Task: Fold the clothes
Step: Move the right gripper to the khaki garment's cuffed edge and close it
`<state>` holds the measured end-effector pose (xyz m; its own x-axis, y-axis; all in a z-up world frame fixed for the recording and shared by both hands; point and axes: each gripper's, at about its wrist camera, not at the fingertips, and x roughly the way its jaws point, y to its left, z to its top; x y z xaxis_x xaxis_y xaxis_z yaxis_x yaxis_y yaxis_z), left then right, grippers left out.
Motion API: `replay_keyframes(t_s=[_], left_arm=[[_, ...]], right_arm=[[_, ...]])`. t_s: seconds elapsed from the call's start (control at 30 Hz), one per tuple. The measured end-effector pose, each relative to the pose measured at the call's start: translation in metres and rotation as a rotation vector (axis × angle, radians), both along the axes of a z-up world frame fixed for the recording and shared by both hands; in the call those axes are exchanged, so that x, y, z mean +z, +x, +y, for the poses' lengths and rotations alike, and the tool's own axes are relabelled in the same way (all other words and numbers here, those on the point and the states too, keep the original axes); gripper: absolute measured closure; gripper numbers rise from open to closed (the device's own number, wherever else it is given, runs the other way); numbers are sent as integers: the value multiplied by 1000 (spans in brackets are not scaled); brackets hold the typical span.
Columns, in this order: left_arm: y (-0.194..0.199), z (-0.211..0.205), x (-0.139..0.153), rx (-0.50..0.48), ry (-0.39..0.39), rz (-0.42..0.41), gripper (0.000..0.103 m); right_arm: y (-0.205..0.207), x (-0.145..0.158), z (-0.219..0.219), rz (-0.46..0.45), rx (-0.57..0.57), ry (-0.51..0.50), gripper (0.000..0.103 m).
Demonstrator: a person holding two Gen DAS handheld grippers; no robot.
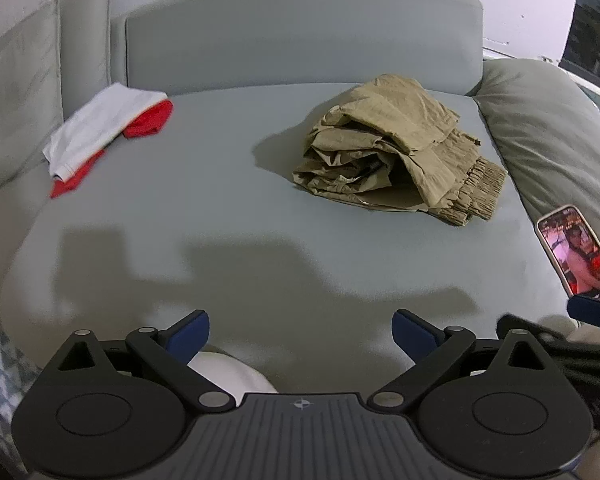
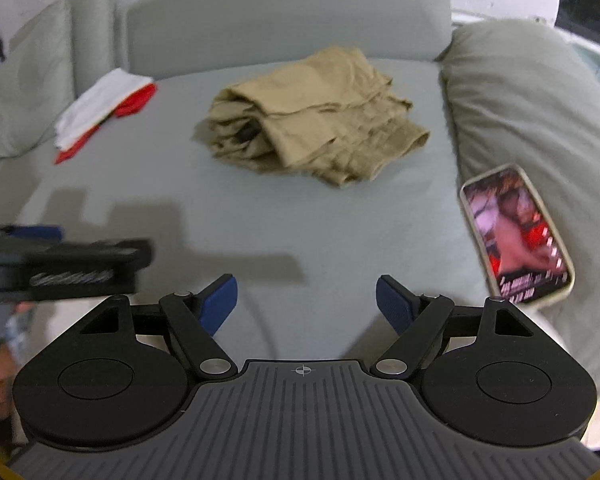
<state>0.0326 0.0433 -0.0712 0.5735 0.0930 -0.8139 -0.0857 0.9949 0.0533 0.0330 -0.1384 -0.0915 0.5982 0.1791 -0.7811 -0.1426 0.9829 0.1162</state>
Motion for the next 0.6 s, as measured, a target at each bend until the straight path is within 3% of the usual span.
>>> replay_keyframes(t_s=[0.3,0.47,0.5,0.53,0.6], left_arm=[[24,4,-7,16,-23,-17,8],[31,7,-9,22,-51,-35,8],[31,8,-10,23,-60,-35,8],[31,8,-11,22,-68,-35,8],[31,8,-13,19,-80,-33,8]], right_arm=[[50,-28,8,-9,10,-54,22],[70,-34,1,-109,-9,-69,24],[74,-36,-1,-134,-11,-70,27],[78,-37,-4,-150,-15,-68,37],[87,-41,-11,-159,-33,-59,50]])
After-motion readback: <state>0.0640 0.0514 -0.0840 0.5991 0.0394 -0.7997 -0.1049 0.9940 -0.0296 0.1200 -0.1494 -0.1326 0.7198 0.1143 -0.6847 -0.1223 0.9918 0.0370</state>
